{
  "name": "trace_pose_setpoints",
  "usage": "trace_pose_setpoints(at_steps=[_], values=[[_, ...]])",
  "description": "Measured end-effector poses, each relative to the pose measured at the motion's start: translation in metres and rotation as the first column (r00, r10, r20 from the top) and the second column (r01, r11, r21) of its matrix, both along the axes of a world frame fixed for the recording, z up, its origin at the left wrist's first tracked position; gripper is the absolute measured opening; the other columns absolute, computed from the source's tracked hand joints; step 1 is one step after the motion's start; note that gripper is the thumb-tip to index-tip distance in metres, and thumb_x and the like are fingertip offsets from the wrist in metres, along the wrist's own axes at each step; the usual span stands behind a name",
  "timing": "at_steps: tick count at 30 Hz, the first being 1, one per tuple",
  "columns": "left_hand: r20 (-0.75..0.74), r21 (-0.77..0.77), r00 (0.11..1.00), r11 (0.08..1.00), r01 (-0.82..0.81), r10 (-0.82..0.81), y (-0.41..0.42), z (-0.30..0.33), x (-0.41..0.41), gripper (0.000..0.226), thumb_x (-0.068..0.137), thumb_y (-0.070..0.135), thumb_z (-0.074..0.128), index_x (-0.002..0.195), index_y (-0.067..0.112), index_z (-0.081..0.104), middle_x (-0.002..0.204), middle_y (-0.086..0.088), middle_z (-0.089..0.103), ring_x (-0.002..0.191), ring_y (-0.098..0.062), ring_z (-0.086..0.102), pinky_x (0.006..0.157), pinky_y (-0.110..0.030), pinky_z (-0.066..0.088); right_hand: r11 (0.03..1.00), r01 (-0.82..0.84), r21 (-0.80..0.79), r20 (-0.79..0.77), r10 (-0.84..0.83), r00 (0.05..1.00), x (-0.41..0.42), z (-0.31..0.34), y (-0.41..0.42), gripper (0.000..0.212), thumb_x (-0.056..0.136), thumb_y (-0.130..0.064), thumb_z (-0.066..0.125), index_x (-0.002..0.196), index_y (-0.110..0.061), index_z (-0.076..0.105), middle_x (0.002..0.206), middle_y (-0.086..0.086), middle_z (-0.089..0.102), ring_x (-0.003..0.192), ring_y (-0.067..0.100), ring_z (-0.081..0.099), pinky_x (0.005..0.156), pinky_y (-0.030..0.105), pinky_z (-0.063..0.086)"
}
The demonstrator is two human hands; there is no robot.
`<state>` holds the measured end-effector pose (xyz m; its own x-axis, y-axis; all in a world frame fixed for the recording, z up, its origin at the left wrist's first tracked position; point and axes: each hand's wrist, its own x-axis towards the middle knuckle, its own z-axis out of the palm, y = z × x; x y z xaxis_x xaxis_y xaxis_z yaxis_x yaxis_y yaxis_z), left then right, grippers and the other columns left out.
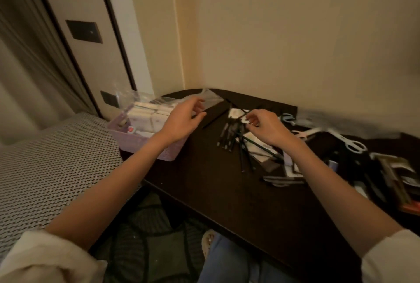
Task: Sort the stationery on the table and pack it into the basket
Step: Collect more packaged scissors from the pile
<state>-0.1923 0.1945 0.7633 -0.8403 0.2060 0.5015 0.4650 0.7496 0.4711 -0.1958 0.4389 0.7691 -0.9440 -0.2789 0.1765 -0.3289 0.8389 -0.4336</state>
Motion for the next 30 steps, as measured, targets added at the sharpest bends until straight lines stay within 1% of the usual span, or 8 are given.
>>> trace_pose_setpoints(at_steps=[2,7,11,16,18,21,23,30], values=[[0.034,-0.018,0.996,0.996,0.084,-0.083,0.039,-0.005,0.004,0.039,0.092,0.016,0.062,0.129,0.011,0.052,0.114,-0.003,0.064,0.098,-0.010,0.061,0.087,-0.025,0.047,0.997,0.080,-0.008,0.033,-0.080,0.996,0.020,-0.009,0.037,0.033,0.094,-0.018,0.059,0.123,-0.005,0.059,0.115,0.011,0.064,0.107,0.024,0.060,0.089,0.033,0.048],[0.099,-0.112,0.962,0.958,0.263,-0.253,0.107,-0.027,0.013,0.040,0.093,0.020,0.061,0.131,0.013,0.051,0.113,-0.001,0.065,0.102,-0.011,0.062,0.088,-0.033,0.052,0.970,0.242,0.011,0.072,-0.242,0.968,0.060,-0.032,0.111,0.030,0.091,-0.015,0.061,0.119,-0.002,0.063,0.114,0.015,0.065,0.105,0.026,0.061,0.083,0.026,0.042],[0.147,-0.168,0.932,0.920,0.355,-0.332,0.148,-0.045,0.024,0.042,0.094,0.022,0.060,0.133,0.014,0.049,0.116,0.000,0.064,0.106,-0.011,0.060,0.090,-0.032,0.050,0.929,0.369,0.007,0.112,-0.367,0.923,0.088,-0.043,0.160,0.027,0.090,-0.013,0.064,0.115,-0.003,0.065,0.110,0.014,0.066,0.101,0.025,0.062,0.082,0.027,0.043],[0.206,-0.148,0.896,0.892,0.426,-0.394,0.179,-0.065,0.037,0.041,0.092,0.019,0.062,0.131,0.013,0.051,0.117,-0.002,0.064,0.107,-0.013,0.060,0.088,-0.024,0.048,0.849,0.527,0.035,0.162,-0.525,0.835,0.125,-0.061,0.190,0.019,0.089,-0.015,0.063,0.106,-0.006,0.065,0.108,0.011,0.065,0.096,0.020,0.058,0.079,0.030,0.045],[0.238,-0.121,0.881,0.887,0.445,-0.410,0.186,-0.073,0.043,0.039,0.092,0.018,0.062,0.130,0.013,0.052,0.116,-0.001,0.064,0.106,-0.012,0.060,0.090,-0.027,0.050,0.807,0.582,0.098,0.195,-0.589,0.784,0.138,-0.071,0.191,0.029,0.088,-0.028,0.067,0.109,-0.009,0.062,0.114,0.010,0.061,0.104,0.022,0.056,0.085,0.033,0.047],[0.273,-0.092,0.866,0.885,0.456,-0.418,0.195,-0.085,0.054,0.037,0.092,0.018,0.062,0.128,0.013,0.054,0.114,0.001,0.064,0.105,-0.009,0.060,0.091,-0.030,0.052,0.749,0.613,0.250,0.259,-0.662,0.703,0.152,-0.084,0.188,0.065,0.078,-0.052,0.071,0.125,-0.012,0.052,0.133,0.015,0.046,0.124,0.032,0.044,0.100,0.044,0.043],[0.293,-0.087,0.856,0.880,0.468,-0.426,0.199,-0.091,0.061,0.038,0.092,0.017,0.062,0.128,0.014,0.053,0.115,0.000,0.064,0.105,-0.009,0.060,0.092,-0.028,0.050,0.736,0.604,0.305,0.304,-0.677,0.670,0.158,-0.088,0.182,0.084,0.072,-0.058,0.073,0.135,-0.012,0.042,0.140,0.017,0.037,0.130,0.036,0.037,0.102,0.048,0.039],[0.357,-0.059,0.830,0.877,0.477,-0.428,0.202,-0.100,0.067,0.039,0.091,0.015,0.063,0.129,0.014,0.053,0.117,0.000,0.064,0.106,-0.008,0.060,0.092,-0.028,0.051,0.726,0.609,0.318,0.310,-0.687,0.657,0.159,-0.088,0.166,0.086,0.073,-0.044,0.078,0.139,-0.011,0.034,0.141,0.016,0.035,0.132,0.039,0.034,0.103,0.052,0.039]])
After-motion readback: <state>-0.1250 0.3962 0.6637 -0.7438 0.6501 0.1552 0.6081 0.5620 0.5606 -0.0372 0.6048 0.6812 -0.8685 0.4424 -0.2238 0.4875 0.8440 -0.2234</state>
